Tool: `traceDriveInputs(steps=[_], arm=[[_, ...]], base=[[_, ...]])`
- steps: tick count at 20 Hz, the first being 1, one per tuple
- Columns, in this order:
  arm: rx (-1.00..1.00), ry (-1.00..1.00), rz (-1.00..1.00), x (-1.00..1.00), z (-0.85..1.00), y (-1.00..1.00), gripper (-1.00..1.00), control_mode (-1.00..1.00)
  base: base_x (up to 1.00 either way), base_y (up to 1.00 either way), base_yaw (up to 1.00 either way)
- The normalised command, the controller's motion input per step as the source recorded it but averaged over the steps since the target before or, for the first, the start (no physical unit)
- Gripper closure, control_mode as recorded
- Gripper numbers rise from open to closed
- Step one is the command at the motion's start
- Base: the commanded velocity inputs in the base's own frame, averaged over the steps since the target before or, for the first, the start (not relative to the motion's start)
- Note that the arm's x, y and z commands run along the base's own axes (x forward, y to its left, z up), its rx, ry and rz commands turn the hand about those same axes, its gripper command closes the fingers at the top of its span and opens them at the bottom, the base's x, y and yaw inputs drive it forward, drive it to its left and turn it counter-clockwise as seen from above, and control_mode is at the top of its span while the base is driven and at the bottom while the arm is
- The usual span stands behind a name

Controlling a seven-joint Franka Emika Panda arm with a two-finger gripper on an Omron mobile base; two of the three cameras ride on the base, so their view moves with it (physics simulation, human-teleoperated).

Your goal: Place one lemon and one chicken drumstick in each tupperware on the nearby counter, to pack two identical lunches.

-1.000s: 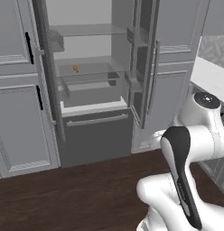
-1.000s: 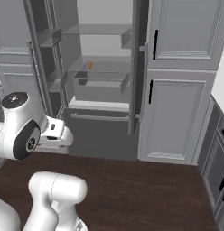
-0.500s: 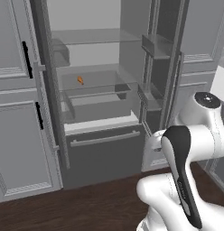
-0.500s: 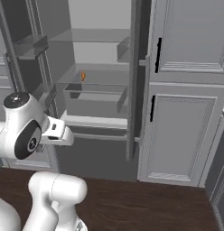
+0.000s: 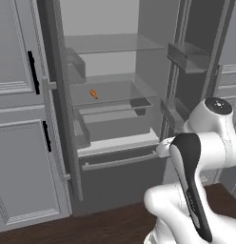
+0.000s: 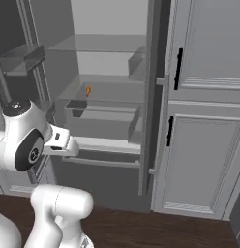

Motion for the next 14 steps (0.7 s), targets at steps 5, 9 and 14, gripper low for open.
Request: traceDriveInputs(steps=[5, 9, 14], arm=[[0.00, 0.00, 0.00, 0.00, 0.00, 0.00, -1.00, 1.00], [0.00, 0.00, 0.00, 0.00, 0.00, 0.00, -1.00, 1.00], [0.00, 0.00, 0.00, 0.00, 0.00, 0.00, -1.00, 1.00]], base=[[0.83, 0.13, 0.05], [0.79, 0.19, 0.04], [0.70, 0.16, 0.04]])
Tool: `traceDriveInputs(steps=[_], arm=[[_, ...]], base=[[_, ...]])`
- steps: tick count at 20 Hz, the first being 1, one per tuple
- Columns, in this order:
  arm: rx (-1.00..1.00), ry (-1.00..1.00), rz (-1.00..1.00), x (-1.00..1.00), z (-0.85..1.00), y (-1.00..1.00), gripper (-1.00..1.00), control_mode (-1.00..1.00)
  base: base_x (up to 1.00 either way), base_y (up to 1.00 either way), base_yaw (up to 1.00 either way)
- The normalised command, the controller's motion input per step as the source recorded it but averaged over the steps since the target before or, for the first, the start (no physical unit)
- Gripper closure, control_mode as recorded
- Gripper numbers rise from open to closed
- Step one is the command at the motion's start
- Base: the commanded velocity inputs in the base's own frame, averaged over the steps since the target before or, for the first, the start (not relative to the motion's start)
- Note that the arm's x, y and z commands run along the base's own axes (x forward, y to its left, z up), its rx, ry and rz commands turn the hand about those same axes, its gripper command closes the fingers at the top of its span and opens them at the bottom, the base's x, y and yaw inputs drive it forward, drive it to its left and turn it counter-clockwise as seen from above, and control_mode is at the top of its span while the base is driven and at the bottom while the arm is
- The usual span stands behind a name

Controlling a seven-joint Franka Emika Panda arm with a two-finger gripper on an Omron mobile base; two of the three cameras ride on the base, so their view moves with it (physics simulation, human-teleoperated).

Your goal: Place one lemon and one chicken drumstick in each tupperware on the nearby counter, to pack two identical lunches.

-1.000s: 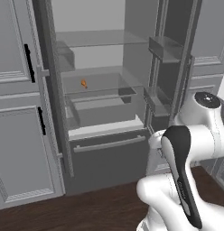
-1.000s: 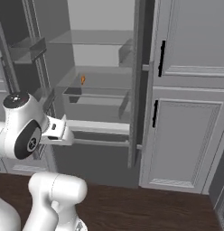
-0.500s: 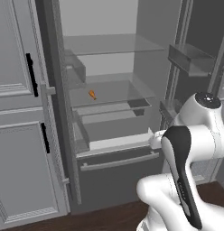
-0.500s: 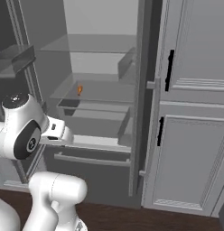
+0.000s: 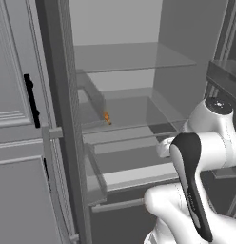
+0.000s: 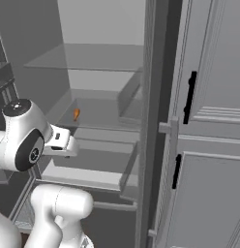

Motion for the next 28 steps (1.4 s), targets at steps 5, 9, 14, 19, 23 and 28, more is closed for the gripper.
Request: traceDriveInputs(steps=[5, 9, 14, 19, 23, 28], arm=[[0.00, 0.00, 0.00, 0.00, 0.00, 0.00, -1.00, 1.00], [0.00, 0.00, 0.00, 0.00, 0.00, 0.00, -1.00, 1.00], [0.00, 0.00, 0.00, 0.00, 0.00, 0.00, -1.00, 1.00], [0.00, -0.01, 0.00, 0.00, 0.00, 0.02, -1.00, -1.00], [0.00, -0.06, 0.05, 0.27, 0.00, 0.46, -1.00, -1.00], [0.10, -0.01, 0.03, 0.85, 0.00, 0.46, -1.00, -1.00]], base=[[0.59, 0.14, 0.05], [0.24, 0.20, 0.03], [0.08, 0.12, 0.01], [0.00, 0.02, 0.00], [0.00, 0.00, 0.00], [0.00, 0.00, 0.00]])
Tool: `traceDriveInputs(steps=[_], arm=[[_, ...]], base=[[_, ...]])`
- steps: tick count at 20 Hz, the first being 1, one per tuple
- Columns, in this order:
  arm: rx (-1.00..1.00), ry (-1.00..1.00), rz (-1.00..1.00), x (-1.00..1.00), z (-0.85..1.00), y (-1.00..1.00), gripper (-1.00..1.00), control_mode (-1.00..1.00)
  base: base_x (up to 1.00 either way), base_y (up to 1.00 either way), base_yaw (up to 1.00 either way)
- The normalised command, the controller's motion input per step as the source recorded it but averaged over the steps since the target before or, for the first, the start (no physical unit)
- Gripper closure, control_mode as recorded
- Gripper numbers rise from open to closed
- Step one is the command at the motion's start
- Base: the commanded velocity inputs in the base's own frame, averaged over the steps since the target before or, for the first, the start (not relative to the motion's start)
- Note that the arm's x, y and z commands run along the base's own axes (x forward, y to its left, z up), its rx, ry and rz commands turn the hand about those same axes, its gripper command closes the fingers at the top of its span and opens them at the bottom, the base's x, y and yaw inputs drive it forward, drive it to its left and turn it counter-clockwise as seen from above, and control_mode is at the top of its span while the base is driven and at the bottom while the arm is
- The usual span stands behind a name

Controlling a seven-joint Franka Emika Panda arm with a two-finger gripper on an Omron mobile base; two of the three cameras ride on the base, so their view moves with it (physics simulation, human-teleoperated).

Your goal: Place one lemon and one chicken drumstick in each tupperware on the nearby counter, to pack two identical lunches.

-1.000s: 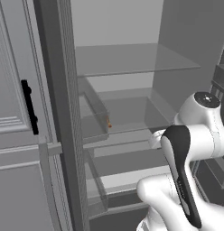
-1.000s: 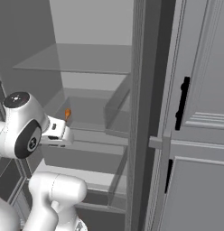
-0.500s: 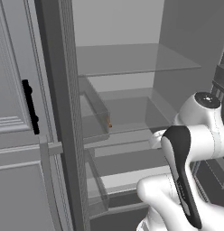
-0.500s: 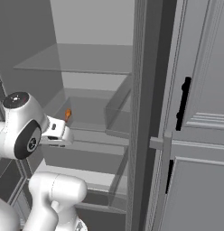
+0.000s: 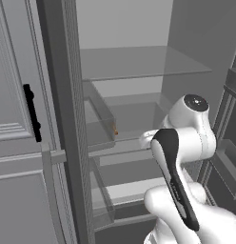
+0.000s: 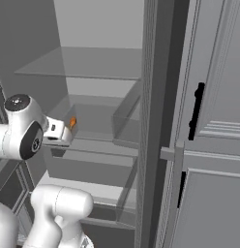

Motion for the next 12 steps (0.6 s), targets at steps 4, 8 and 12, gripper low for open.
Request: traceDriveInputs(steps=[4, 8, 12], arm=[[0.11, 0.00, 0.00, 1.00, -0.09, 0.27, -1.00, -1.00], [-0.01, 0.01, 0.00, 0.73, -0.13, 0.23, -1.00, -1.00], [-0.10, 0.00, 0.00, 0.97, -0.28, 0.25, -1.00, -1.00]], base=[[0.00, 0.00, 0.00], [0.00, 0.00, 0.00], [0.00, 0.00, 0.00]])
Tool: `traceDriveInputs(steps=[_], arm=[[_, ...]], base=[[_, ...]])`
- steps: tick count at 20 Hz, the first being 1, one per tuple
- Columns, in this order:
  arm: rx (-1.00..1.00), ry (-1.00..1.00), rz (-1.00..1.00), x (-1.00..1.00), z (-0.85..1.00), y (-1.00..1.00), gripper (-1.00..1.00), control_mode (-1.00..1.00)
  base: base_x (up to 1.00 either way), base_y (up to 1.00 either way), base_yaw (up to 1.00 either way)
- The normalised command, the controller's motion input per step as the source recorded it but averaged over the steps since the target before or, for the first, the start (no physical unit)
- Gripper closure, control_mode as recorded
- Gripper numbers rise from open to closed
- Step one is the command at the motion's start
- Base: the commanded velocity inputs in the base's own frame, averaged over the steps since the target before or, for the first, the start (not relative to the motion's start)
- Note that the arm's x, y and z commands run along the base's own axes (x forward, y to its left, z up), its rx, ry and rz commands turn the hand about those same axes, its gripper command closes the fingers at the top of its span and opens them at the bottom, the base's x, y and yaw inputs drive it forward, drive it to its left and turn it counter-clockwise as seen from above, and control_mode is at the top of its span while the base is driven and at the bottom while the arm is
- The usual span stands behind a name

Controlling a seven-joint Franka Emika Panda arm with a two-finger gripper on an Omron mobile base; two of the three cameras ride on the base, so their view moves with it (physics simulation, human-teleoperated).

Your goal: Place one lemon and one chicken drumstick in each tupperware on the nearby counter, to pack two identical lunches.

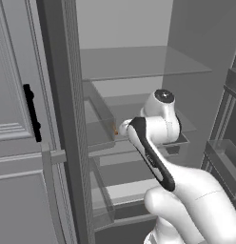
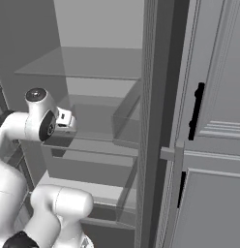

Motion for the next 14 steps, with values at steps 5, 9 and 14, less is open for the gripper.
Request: traceDriveInputs(steps=[5, 9, 14], arm=[[-0.07, 0.01, 0.00, 0.92, -0.42, 0.20, -1.00, -1.00], [-0.02, 0.06, 0.01, 0.98, -0.34, 0.02, -1.00, -1.00], [-0.01, 0.03, 0.00, 0.78, -0.22, 0.20, -1.00, -1.00]], base=[[0.00, 0.00, 0.00], [0.00, 0.00, 0.00], [0.00, 0.00, 0.00]])
